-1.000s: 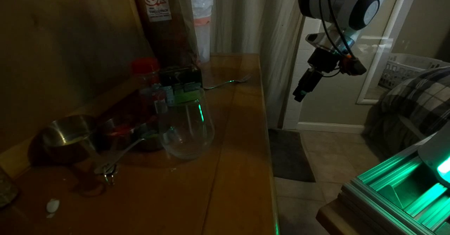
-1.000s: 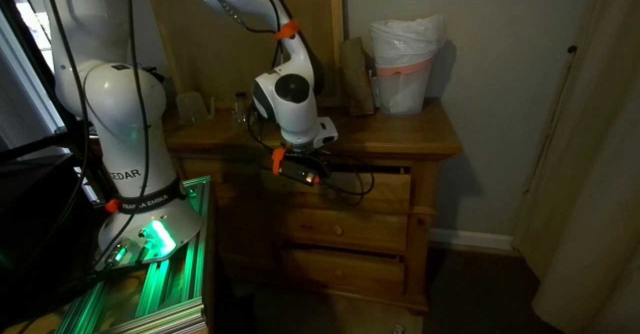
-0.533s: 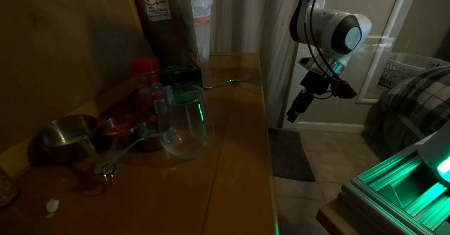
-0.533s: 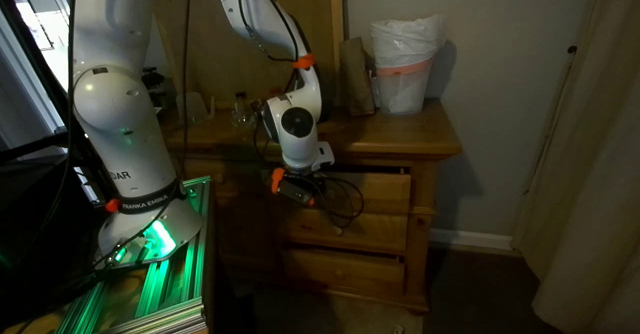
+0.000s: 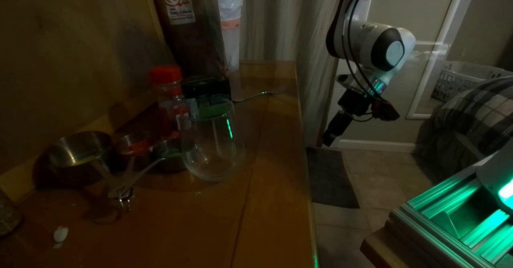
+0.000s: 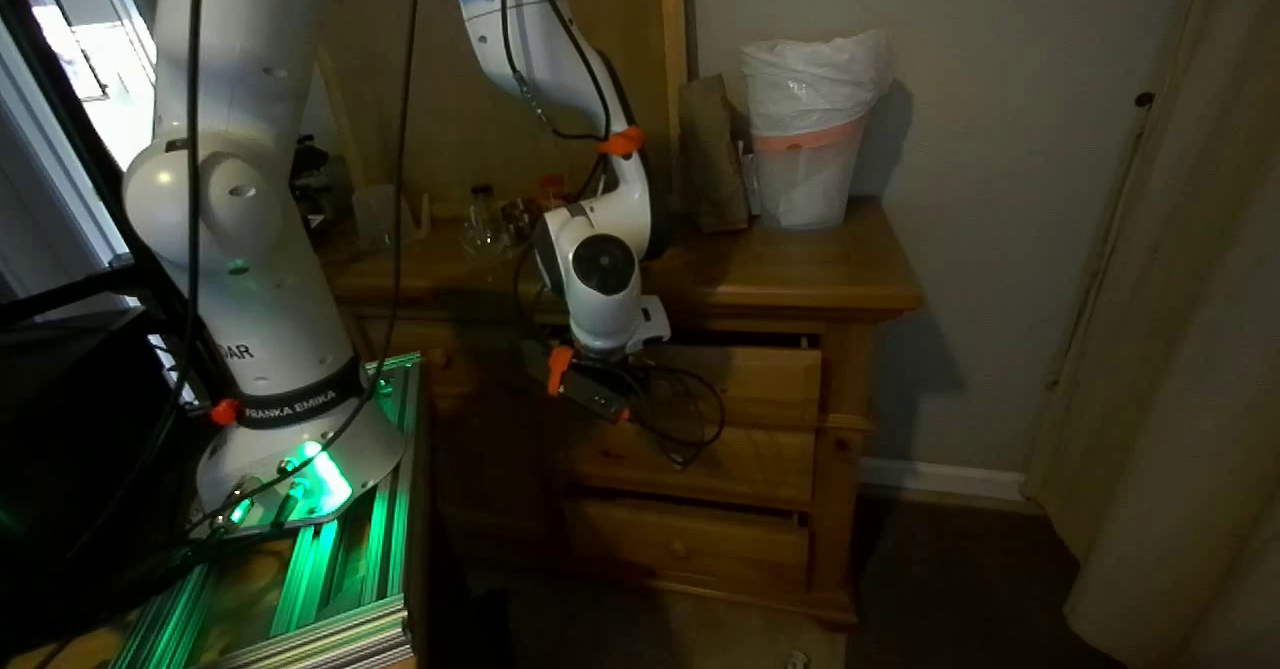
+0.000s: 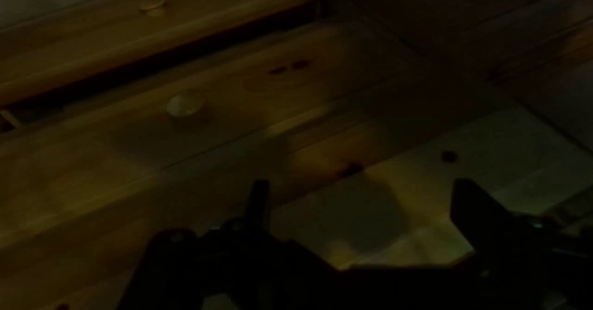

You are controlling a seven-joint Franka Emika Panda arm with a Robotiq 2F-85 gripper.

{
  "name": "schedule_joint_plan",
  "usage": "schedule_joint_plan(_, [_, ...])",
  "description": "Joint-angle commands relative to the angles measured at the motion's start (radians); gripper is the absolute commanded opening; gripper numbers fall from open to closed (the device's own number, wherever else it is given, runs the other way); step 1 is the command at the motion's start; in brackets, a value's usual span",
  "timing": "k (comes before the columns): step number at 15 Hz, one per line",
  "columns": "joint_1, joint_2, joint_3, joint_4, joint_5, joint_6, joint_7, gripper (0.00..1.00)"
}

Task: Open the topmost drawer on the right and remove the white packet from the drawer then close the drawer.

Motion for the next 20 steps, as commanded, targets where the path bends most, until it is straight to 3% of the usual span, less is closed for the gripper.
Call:
schedule_joint_plan(1, [-0.054,0.042,0.056,0.067,0.058,-0.012,-0.146,1.00])
schedule_joint_plan(7, [-0.061,0.101,0.064,0.153,0.071,0.020,-0.333,1.00])
schedule_joint_plan(19, [-0.086,0.187,0.054,0.217,0.212,-0.040,-0.512,1.00])
schedule_joint_plan(20, [-0.086,0.192,0.052,0.220,0.223,-0.045,-0.517,0.93])
